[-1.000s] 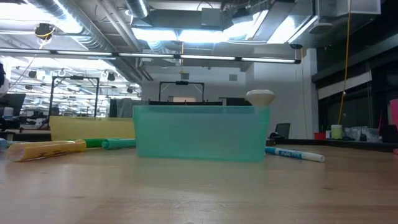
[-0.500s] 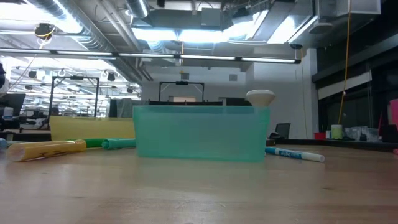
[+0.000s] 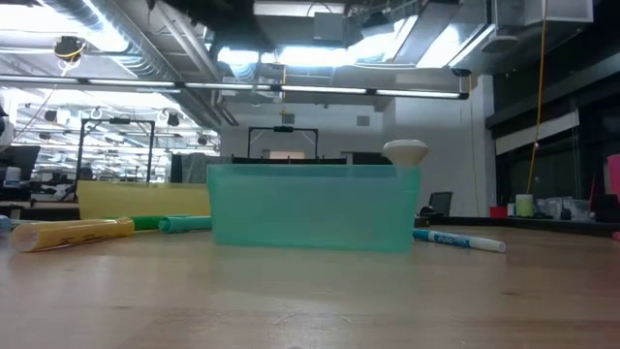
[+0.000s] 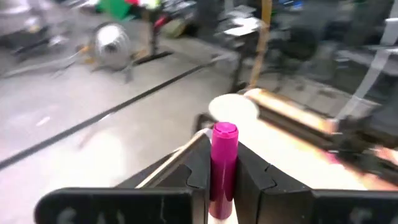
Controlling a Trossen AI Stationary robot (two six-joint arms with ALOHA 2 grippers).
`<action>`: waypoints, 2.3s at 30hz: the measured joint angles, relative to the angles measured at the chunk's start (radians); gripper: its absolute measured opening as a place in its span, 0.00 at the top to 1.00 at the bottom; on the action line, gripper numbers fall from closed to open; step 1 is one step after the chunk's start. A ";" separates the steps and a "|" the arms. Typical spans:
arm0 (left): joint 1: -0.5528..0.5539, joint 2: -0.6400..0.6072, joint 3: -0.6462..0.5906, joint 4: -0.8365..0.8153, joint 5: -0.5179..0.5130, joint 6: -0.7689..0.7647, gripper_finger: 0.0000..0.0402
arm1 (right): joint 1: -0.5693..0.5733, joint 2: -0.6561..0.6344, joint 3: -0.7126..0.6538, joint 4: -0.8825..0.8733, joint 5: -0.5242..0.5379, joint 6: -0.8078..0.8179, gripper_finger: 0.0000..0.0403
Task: Pick & Place Markers
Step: Put the purple marker pen into the yellow bin, then put the pink marker pen into the yellow bin
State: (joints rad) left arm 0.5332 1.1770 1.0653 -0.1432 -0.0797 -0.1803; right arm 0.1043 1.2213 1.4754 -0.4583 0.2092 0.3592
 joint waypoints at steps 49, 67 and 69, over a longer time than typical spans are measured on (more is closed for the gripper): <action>0.392 0.448 -0.025 -0.358 0.106 -0.169 0.92 | 0.000 0.000 0.000 -0.049 0.010 0.030 0.31; 0.370 0.410 -0.025 -0.357 0.190 -0.203 0.47 | 0.000 0.000 0.000 -0.059 0.009 0.024 0.31; 0.358 0.374 -0.025 -0.358 0.212 -0.202 0.45 | 0.000 0.000 0.000 -0.070 0.008 0.023 0.31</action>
State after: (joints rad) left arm 0.8912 1.5512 1.0405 -0.5011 0.1327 -0.3827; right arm 0.1043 1.2217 1.4750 -0.5283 0.2176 0.3820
